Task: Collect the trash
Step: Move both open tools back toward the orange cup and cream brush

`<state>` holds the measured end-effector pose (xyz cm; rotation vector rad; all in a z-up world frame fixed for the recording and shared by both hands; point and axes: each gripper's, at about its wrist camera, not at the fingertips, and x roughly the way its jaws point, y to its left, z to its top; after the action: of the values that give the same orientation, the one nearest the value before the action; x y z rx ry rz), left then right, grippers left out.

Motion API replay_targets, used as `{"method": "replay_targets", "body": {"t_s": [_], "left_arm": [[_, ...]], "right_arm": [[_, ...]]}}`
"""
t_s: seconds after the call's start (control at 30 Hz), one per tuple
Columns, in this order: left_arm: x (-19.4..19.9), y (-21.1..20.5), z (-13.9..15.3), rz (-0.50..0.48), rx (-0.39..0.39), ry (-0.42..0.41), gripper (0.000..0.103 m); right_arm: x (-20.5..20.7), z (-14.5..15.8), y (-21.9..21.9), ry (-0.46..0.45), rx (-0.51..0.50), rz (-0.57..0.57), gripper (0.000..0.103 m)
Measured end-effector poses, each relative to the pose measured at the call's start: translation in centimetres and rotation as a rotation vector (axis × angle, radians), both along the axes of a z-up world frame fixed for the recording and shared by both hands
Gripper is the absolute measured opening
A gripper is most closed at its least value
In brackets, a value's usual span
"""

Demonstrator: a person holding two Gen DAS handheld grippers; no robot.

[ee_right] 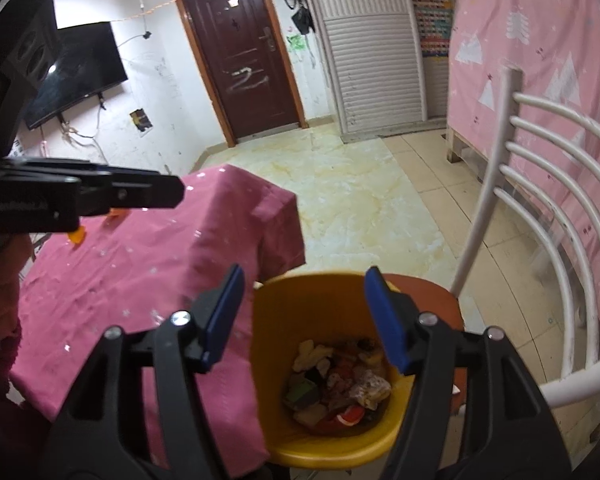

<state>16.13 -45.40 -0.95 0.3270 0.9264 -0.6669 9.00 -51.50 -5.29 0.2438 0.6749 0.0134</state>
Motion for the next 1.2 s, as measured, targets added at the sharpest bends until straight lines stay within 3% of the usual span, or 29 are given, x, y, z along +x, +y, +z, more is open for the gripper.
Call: {"method": "replay_targets", "body": {"t_s": [0.13, 0.5, 0.73, 1.0, 1.2], "left_arm": [[0.9, 3.1, 0.8, 0.044, -0.013, -0.019, 0.034], [5.0, 13.4, 2.0, 0.202, -0.039, -0.039, 0.04], [7.2, 19.7, 1.6, 0.297, -0.044, -0.035, 0.041], [9.7, 26.5, 0.4, 0.413, -0.04, -0.011, 0.053], [11.4, 30.5, -0.9, 0.477, -0.045, 0.019, 0.055]], "right_arm": [[1.8, 1.0, 2.6, -0.009, -0.019, 0.05, 0.069], [7.3, 3.2, 10.9, -0.008, -0.085, 0.206, 0.069], [9.9, 4.0, 15.4, 0.0, -0.119, 0.285, 0.069], [13.3, 3.9, 19.9, 0.024, -0.124, 0.369, 0.076], [15.6, 3.6, 23.2, 0.05, -0.141, 0.416, 0.077]]}}
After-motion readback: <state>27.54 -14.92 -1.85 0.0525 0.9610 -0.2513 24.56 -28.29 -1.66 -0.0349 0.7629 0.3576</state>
